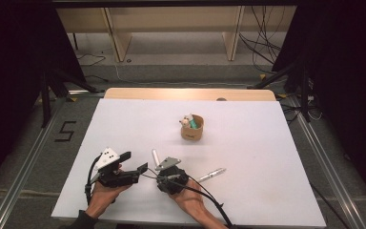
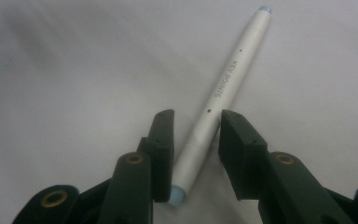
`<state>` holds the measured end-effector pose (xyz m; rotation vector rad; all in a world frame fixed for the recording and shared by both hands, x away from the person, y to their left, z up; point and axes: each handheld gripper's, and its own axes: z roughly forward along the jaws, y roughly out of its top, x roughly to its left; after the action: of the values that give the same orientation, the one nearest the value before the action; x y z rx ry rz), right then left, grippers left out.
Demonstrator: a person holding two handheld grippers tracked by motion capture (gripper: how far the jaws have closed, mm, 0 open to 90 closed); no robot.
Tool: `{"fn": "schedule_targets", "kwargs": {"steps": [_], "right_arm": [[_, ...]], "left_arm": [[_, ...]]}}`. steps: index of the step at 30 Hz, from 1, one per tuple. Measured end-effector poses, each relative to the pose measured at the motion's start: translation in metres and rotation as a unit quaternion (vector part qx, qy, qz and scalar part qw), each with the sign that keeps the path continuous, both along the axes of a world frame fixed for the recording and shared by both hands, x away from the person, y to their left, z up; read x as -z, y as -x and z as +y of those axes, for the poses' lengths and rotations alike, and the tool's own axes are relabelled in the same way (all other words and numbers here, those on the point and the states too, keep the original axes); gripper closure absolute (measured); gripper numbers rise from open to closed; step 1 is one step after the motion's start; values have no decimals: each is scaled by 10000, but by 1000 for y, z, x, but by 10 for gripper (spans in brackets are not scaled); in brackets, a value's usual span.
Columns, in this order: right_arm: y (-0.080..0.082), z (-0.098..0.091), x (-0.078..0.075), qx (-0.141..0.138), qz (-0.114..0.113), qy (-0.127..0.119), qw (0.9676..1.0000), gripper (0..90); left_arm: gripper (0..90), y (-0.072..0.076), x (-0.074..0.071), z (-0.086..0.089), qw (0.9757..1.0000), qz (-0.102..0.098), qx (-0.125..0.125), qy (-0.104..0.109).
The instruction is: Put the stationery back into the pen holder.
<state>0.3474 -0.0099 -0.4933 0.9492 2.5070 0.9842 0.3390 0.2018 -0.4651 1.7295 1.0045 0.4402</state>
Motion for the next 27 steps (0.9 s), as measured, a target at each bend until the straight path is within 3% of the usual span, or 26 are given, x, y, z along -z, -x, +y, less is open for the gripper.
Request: {"fn": "schedule_targets", "kwargs": {"steps": [17,27], "right_arm": [[-3,-4,1,310,114,-183,9993,779],[-5,-7,1,403,116,-310,9986,794]], "left_arm": [[158,0,0,-1,10000,-6,-8,7],[158,0,0,0,10000,-4,-17,-1]]}}
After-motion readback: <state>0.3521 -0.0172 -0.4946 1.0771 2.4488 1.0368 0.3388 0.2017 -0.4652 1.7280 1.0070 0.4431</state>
